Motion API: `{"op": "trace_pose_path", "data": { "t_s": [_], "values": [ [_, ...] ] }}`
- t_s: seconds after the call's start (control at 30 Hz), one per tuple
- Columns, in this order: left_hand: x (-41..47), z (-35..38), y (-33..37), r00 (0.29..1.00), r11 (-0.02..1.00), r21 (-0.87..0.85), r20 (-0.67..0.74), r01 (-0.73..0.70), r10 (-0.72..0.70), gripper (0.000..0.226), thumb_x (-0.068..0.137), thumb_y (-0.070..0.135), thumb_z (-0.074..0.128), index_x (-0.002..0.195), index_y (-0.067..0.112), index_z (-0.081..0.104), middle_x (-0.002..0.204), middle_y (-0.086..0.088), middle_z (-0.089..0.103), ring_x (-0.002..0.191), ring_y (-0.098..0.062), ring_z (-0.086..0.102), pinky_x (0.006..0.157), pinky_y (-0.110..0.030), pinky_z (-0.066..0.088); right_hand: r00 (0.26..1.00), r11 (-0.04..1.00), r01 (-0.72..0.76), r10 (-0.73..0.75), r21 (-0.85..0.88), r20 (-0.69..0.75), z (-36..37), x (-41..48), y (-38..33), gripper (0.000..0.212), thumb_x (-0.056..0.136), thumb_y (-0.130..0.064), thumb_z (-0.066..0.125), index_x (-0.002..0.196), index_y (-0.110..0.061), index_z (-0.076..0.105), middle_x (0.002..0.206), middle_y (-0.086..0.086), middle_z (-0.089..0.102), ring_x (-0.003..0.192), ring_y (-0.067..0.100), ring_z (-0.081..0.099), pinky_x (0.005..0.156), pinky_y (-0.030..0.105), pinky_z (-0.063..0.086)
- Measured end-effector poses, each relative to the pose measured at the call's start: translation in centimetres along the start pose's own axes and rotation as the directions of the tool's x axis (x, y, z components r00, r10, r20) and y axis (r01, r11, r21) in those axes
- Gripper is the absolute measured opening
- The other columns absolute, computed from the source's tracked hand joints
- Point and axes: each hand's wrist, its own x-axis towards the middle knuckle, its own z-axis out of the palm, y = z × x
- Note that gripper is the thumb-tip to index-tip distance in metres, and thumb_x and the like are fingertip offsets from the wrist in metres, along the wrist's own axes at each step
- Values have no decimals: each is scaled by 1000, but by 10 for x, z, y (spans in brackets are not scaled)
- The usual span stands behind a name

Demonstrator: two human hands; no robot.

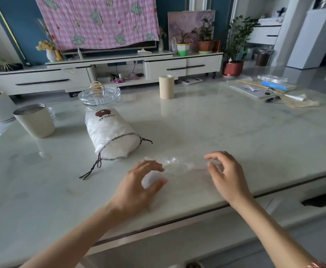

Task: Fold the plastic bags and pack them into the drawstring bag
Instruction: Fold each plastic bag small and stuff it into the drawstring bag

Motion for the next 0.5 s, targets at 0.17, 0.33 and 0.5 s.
{"op": "trace_pose_path", "data": {
  "t_s": [0.17, 0.33, 0.5],
  "values": [
    [-4, 10, -7, 974, 957, 214, 157, -195, 164, 54, 72, 67, 59, 102, 22, 67, 113, 9, 61, 105, -7, 55, 95, -23, 37, 993, 993, -11, -2, 115, 119, -12, -27, -4, 22, 78, -31, 55, 97, -22, 62, 110, -10, 61, 112, 1, 50, 93, 4, 31],
    [-3, 12, -3, 990, 965, 224, 30, -138, 135, 30, 88, 38, 49, 91, 16, 69, 97, 5, 71, 86, -14, 65, 79, -20, 44, 956, 965, 223, -188, -139, 227, -9, -40, -9, 52, 74, -47, 52, 118, -20, 57, 139, -8, 38, 136, 9, 23, 110, 19, 14],
    [-2, 8, 3, 1000, 984, 178, 14, -25, 23, 43, 84, 52, 44, 96, 20, 70, 99, 11, 70, 92, -5, 61, 80, -14, 43, 908, 938, 296, -218, -180, 358, -2, -28, -19, 25, 83, -32, 60, 101, -15, 66, 109, -5, 65, 100, 17, 60, 88, 11, 33]
  ]
}}
